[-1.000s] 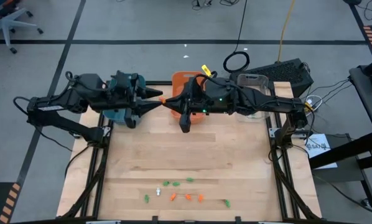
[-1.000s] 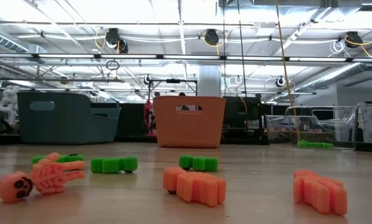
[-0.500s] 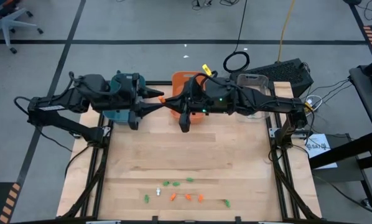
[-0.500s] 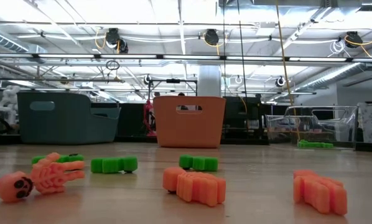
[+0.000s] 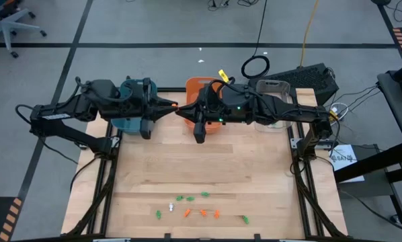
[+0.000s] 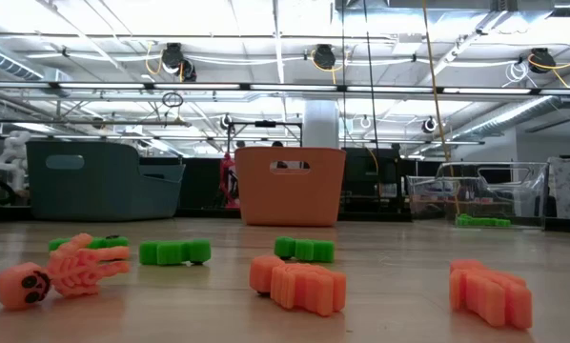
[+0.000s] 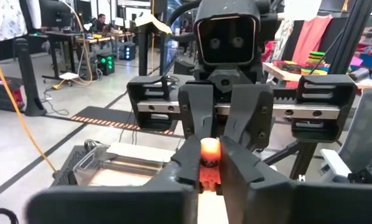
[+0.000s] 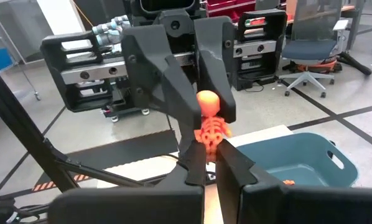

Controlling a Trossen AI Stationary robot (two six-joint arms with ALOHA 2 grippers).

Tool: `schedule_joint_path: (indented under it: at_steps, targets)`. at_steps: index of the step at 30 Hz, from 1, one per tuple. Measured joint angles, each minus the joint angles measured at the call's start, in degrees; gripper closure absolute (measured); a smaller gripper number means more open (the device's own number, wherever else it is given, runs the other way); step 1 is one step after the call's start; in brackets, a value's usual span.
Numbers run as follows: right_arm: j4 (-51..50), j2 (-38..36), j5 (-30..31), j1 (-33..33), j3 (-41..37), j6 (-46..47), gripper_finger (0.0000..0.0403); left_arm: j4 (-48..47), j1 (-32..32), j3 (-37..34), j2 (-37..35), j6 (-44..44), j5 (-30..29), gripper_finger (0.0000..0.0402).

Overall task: Sort Halloween decoration
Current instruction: Put the orange skeleton toy into the blue bin

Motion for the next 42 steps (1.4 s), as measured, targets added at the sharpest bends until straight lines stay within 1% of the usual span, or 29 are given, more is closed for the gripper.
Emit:
schedule_joint_path:
  at_steps: [2,5,7,10,15,17,20,25,32,35,42]
  targets:
    - [-0.18,0.0,-0.1,-0.02,0.0,0.09,0.0403,-0.69,0.39,0.0,-0.02,-0.65,0.08,0.0386]
    - [-1.15,0.02,-0.03,-0.05,-0.04,0.44,0.0392,-1.41,1.09,0.0,-0.01,-1.53,0.28,0.0388]
    - [-1.74,0.02,-0.03,-0.07,-0.04,2.1,0.0373,-1.39,1.36,0.0,0.02,-1.5,1.3,0.0381]
    - [-4.14,0.02,-0.08,0.09,-0.04,5.57,0.0333,-0.88,1.4,0.0,-0.46,-1.53,1.88,0.0379]
    - [-11.93,0.02,-0.08,1.85,-0.04,9.62,0.0268,-0.78,1.4,0.0,-2.29,-1.15,3.81,0.0378]
    - [-15.86,0.02,-0.09,2.52,-0.04,11.7,0.025,-0.77,1.4,0.0,-3.05,1.13,4.94,0.0378]
    - [-20.93,0.02,-0.07,3.39,-0.04,14.29,0.0233,-0.77,1.15,0.0,-4.44,7.26,5.9,0.0377]
    - [-25.22,0.02,0.01,4.46,-0.04,18.2,0.0228,-0.76,1.12,0.0,-6.21,17.8,5.9,0.0377]
    - [-25.52,0.02,0.36,5.35,-0.04,19.98,0.0233,-0.77,1.12,0.0,-8.03,37.62,6.19,0.0377]
    - [-25.39,0.02,1.58,5.33,-0.04,20.65,0.0233,-0.78,1.12,0.0,-8.68,44.95,6.18,0.0377]
    - [-25.34,0.02,1.74,5.32,-0.04,21.51,0.0234,-0.63,1.13,0.0,-9.99,49.54,6.18,0.0377]
